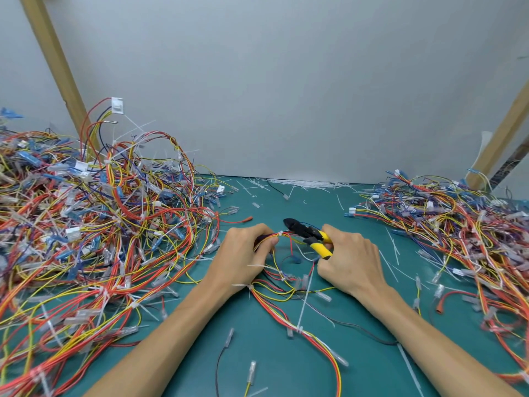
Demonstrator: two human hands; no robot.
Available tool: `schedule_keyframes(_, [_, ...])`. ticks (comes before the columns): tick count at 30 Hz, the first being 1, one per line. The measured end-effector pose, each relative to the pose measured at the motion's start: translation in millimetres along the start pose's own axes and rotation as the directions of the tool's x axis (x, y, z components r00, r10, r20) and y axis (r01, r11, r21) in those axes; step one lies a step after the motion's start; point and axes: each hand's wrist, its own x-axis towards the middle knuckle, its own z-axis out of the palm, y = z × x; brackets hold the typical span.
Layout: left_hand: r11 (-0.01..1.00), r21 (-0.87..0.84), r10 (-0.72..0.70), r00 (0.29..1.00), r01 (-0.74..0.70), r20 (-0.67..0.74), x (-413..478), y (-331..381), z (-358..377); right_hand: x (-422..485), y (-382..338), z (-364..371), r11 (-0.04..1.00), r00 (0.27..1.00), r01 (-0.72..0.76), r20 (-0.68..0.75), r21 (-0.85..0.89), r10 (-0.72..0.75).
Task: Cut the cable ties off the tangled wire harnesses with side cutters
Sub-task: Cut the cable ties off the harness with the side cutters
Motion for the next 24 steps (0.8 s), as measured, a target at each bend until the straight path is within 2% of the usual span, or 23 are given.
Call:
schedule_keyframes(3, [0.999, -0.009, -0.041, 0.999, 0.041, 0.015, 0, 1, -1, 3, 6, 0, 0.985, 0.986, -0.153, -0.056, 0.076, 0.157])
schedule_keyframes(6, [0.998, -0.031, -0.062, 0.998, 0.063, 0.028, 0, 6, -2, 5, 11, -1, 0.933, 0.955, -0.253, -0.087, 0.256, 0.283])
schedule_keyframes(8, [0.998, -0.011, -0.065, 0.998, 0.065, 0.017, -1, 6, -3, 6, 11, -1, 0.888, 0.940, -0.270, -0.098, 0.373, 0.327])
schedule_keyframes(10, [0.996, 0.015, -0.084, 0.994, 0.083, 0.067, 0, 6, -4, 7, 11, -3, 0.841, 0.928, -0.255, -0.124, 0.476, 0.352])
schedule_keyframes(12, [0.992, -0.040, -0.114, 0.983, 0.121, 0.145, -1, 7, -4, 7, 12, -3, 0.779, 0.913, -0.231, -0.147, 0.583, 0.381])
schedule_keyframes(14, [0.989, -0.099, -0.091, 0.983, 0.107, 0.160, -2, 10, -6, 8, 13, -3, 0.695, 0.902, -0.226, -0.122, 0.682, 0.413])
schedule_keyframes(17, [0.995, -0.100, -0.006, 1.000, 0.008, 0.015, -2, 12, -8, 10, 18, -2, 0.511, 0.892, -0.253, -0.007, 0.821, 0.453])
schedule_keyframes(20, [0.997, -0.074, -0.030, 0.979, 0.015, -0.202, 0, 11, -9, 11, 22, -1, 0.277, 0.881, -0.277, 0.129, 0.920, 0.455])
schedule_keyframes(24, [0.999, -0.029, -0.032, 0.930, 0.023, -0.367, 1, 17, -11, 11, 22, -1, 0.226, 0.900, -0.263, 0.155, 0.938, 0.407])
